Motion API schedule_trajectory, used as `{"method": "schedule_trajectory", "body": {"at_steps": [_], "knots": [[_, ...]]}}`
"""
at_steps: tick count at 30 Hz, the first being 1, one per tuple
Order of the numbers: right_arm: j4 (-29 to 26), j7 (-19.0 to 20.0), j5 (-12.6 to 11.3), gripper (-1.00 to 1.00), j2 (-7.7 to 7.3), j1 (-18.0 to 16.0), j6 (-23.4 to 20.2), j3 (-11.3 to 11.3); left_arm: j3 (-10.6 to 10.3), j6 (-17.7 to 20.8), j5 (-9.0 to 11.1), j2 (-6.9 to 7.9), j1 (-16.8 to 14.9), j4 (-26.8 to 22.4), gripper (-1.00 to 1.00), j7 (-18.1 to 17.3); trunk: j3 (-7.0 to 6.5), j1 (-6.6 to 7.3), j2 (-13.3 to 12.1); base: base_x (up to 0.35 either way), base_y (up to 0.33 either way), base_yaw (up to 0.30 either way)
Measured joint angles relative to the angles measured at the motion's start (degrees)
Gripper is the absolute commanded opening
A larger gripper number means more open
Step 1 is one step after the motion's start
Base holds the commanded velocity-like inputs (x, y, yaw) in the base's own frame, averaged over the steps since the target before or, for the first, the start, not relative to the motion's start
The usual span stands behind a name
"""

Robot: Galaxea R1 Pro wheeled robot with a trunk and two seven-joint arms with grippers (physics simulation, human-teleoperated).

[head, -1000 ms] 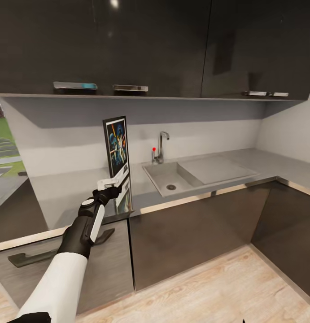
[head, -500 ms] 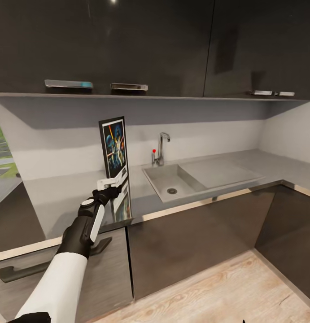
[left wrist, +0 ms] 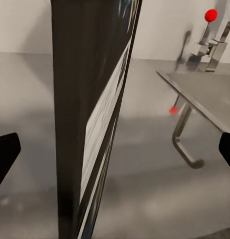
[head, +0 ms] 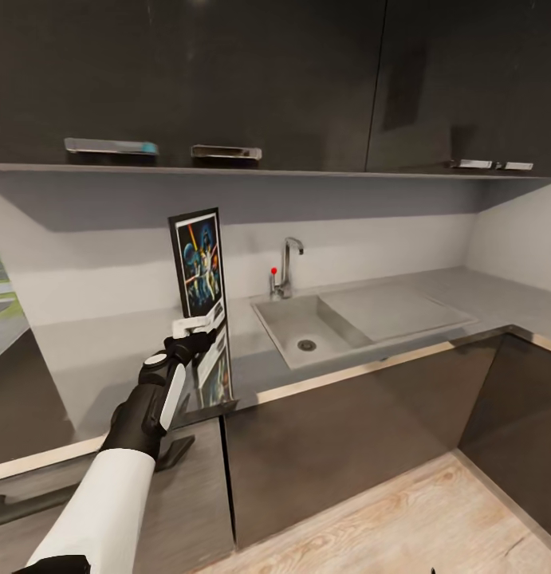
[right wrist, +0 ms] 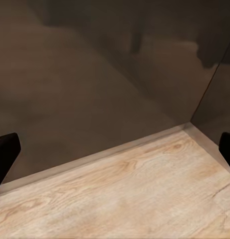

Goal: Pick up the poster from the kitchen countertop and hang it on one of the wall nails in the kitchen.

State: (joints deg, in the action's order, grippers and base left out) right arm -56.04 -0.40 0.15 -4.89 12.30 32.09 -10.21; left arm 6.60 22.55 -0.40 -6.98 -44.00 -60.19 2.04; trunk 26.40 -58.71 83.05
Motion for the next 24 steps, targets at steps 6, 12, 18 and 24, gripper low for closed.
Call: {"method": "schedule_trajectory", "body": {"at_steps": [6,12,18,24], "knots": [[0.0,-0.03,0.0,1.0,0.01,0.0,0.0,0.0,0.03,0.04,-0.01,0.07,0.0,0.05,1.0,0.0,0.0,-0.01,0.0,0.086,0.0,0.0],[0.0,-0.05,0.0,1.0,0.02,0.0,0.0,0.0,0.01,0.08,-0.01,0.45,0.0,0.11,1.0,0.0,0.0,-0.02,-0.01,0.015,0.0,0.0],[0.0,-0.06,-0.01,1.0,0.0,0.0,0.0,0.0,0.05,0.13,-0.02,0.6,0.0,0.08,-1.0,0.07,0.0,-0.02,0.0,0.002,0.0,0.0],[0.0,-0.05,0.0,1.0,0.0,0.0,0.0,0.0,0.07,0.16,0.19,0.61,0.0,0.02,-1.0,0.14,0.0,-0.02,0.0,0.0,0.0,0.0]]}}
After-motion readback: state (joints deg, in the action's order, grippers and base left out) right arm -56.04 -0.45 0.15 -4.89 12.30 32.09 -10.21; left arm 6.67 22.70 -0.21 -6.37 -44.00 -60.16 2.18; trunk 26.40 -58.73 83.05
